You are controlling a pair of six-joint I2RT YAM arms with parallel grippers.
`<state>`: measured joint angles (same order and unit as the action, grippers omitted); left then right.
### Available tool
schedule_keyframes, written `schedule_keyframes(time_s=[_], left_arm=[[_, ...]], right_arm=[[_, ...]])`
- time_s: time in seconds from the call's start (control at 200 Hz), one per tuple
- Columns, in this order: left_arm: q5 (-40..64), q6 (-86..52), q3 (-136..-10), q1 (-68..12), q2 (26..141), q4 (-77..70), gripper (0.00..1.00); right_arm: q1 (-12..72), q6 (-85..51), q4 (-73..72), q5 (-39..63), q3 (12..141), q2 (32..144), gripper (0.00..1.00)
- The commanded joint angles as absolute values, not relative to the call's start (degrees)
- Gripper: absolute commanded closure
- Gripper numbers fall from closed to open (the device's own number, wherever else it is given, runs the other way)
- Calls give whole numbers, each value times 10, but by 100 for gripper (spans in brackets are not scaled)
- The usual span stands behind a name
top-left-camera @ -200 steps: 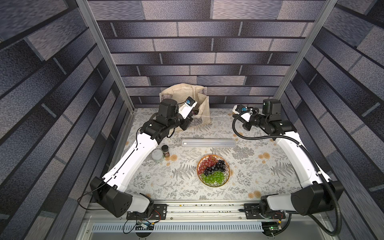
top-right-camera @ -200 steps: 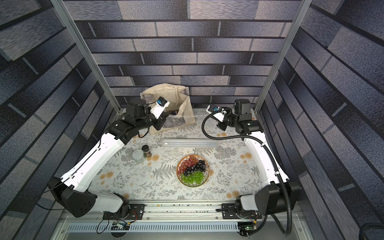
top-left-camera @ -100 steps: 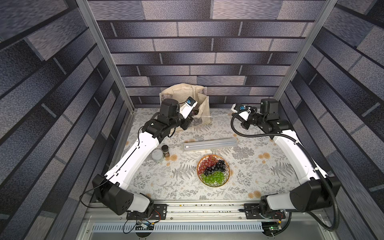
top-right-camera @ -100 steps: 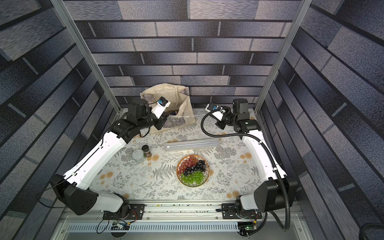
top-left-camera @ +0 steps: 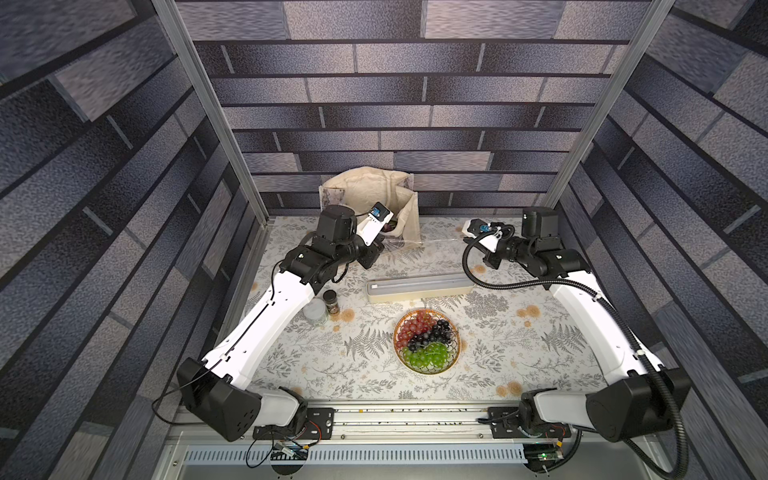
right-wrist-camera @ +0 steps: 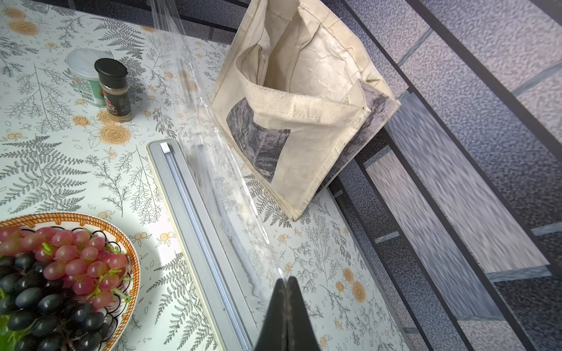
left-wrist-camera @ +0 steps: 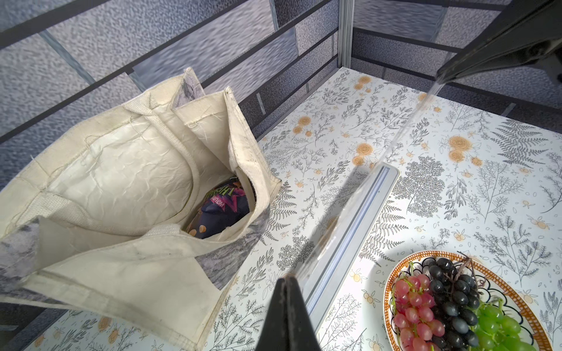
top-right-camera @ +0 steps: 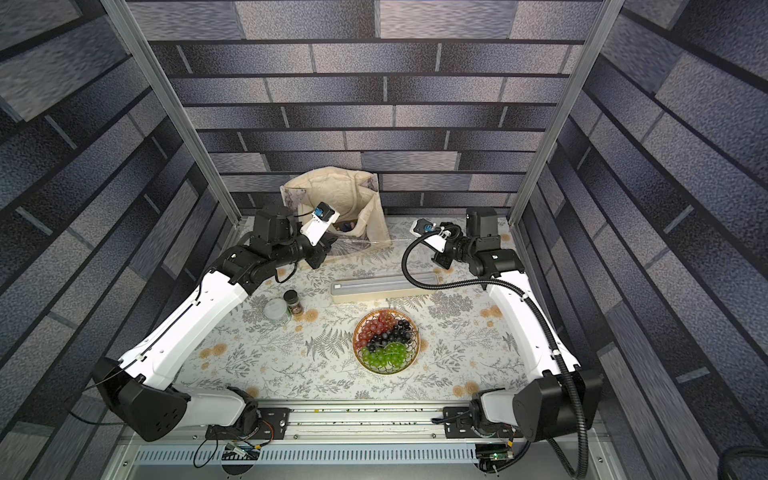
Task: Wrap the plate with plastic wrap
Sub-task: Pull the plastic wrap from the plastic wrap cutting box.
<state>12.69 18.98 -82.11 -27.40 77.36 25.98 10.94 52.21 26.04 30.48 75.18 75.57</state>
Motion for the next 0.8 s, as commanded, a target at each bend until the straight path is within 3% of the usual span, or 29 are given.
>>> schedule_keyframes(time_s=[0.0, 0.792], left_arm=[[130, 172, -833, -275, 759, 260, 100], [112, 176, -905, -288, 772, 265, 100]], right_arm=[[112, 500, 263, 310, 771, 746, 100], [112, 482, 255, 307, 814, 742, 100]])
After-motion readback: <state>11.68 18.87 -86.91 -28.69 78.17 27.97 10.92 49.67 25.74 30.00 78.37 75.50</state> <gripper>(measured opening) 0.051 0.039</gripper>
